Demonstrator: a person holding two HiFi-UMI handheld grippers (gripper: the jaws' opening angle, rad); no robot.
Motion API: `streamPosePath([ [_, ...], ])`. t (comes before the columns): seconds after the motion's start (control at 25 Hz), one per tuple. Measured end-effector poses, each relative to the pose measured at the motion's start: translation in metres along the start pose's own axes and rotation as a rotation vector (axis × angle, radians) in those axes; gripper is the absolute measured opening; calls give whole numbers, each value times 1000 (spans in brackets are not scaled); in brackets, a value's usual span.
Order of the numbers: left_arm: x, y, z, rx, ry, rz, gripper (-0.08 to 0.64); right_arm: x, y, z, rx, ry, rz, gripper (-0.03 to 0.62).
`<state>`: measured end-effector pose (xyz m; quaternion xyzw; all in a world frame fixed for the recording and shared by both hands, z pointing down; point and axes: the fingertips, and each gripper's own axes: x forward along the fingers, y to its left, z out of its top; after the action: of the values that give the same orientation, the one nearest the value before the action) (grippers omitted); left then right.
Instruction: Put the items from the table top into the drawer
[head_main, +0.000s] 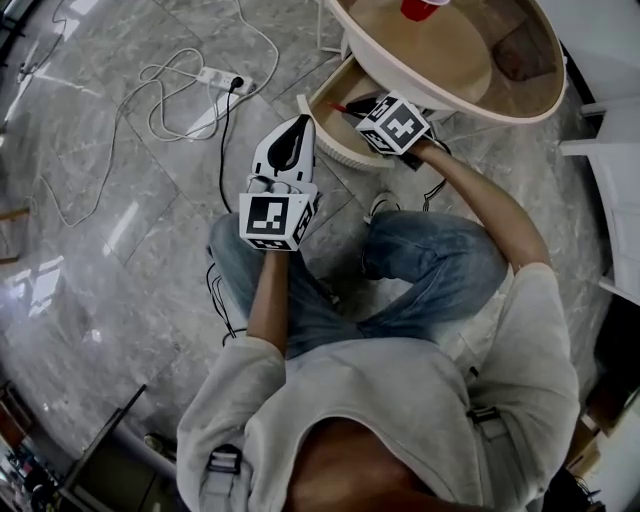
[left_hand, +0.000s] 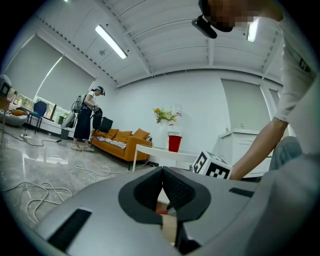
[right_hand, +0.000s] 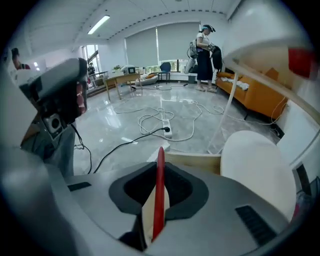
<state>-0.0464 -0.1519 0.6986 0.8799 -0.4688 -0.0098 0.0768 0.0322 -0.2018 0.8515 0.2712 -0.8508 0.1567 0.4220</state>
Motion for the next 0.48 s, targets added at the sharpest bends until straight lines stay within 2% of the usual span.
streamPosePath([
  [0.12, 2, -1, -2, -1, 4, -6, 15, 30, -6, -22, 65, 39, 26, 67],
  [0.24, 5, -7, -5, -4, 15, -15, 15, 55, -16, -43, 103, 100, 12, 67],
  [0.48, 5, -7, -8, 9, 27, -13, 15, 83, -29, -71, 4, 207, -16, 67],
])
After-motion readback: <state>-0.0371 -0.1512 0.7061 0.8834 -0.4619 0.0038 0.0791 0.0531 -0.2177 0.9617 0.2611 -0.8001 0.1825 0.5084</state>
